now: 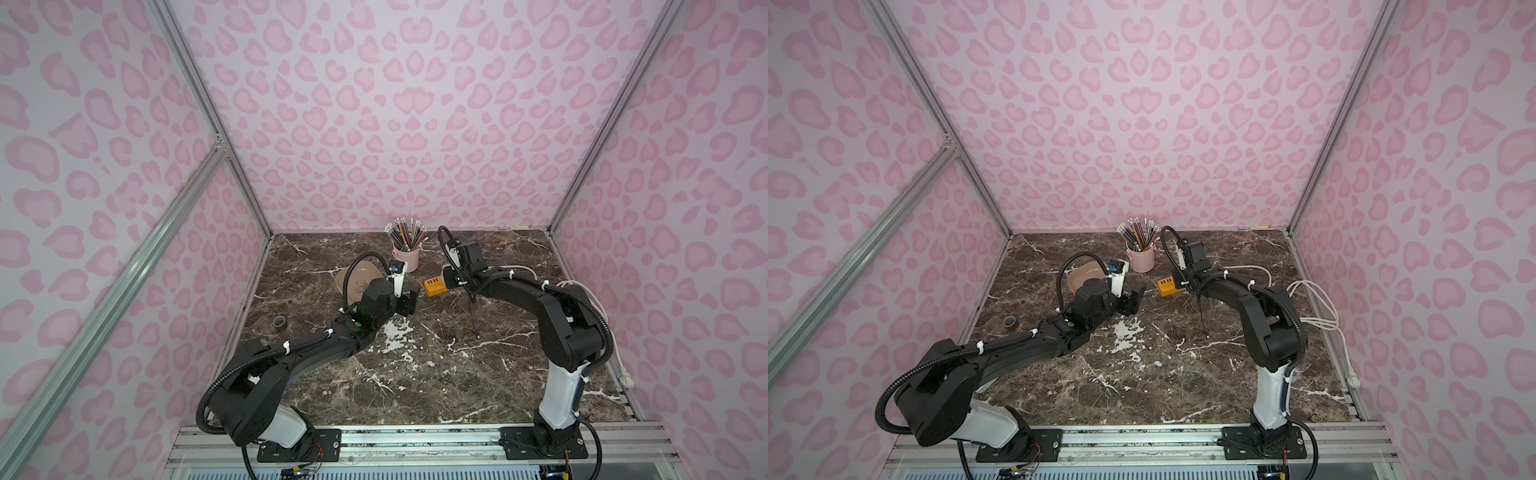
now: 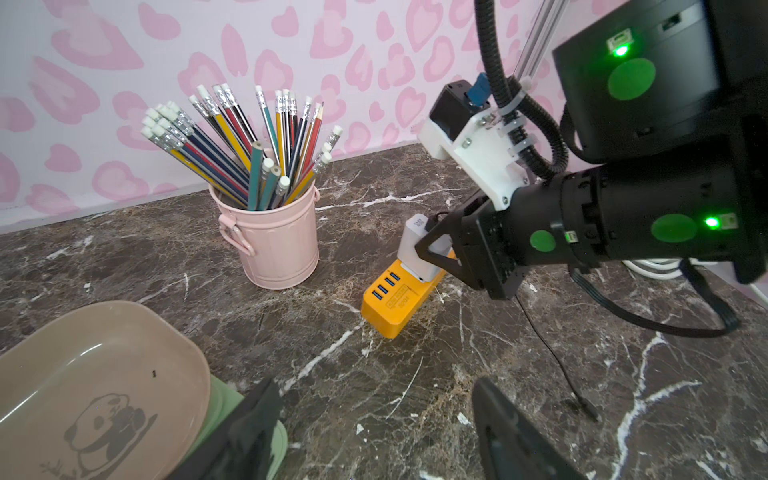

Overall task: Charge the electronic scale
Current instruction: Insert the plug into the socket.

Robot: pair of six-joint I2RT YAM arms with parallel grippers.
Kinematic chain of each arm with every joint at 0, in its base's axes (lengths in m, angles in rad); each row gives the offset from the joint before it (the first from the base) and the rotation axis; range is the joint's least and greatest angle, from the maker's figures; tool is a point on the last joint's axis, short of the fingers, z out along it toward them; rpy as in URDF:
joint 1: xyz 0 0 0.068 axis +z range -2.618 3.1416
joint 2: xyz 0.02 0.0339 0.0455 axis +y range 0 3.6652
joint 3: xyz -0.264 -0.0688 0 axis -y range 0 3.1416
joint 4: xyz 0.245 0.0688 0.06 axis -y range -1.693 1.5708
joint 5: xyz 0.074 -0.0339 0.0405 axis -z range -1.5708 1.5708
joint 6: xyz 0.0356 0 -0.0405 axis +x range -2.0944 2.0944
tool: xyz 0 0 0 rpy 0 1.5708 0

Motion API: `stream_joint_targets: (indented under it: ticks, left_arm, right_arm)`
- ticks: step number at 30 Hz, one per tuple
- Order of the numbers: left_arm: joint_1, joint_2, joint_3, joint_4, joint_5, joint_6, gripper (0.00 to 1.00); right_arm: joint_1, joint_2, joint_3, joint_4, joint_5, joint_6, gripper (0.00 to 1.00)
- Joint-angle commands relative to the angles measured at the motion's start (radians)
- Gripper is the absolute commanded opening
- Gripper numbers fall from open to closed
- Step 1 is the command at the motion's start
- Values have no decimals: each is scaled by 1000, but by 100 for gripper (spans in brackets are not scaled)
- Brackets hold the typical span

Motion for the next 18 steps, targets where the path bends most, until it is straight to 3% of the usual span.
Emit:
stream_joint_targets:
  ticks: [1, 8, 18]
  left_arm:
    - [1, -14, -4, 7, -20, 13, 75]
    - [10, -2, -11, 0, -35, -5, 76]
    - [60, -32, 19, -121, -141, -119, 76]
  right_arm:
    - [1, -27, -28, -197, 46, 104, 3]
    - [8, -17, 6, -220, 72, 180, 9]
    - [18, -50, 90, -244, 45, 189, 54]
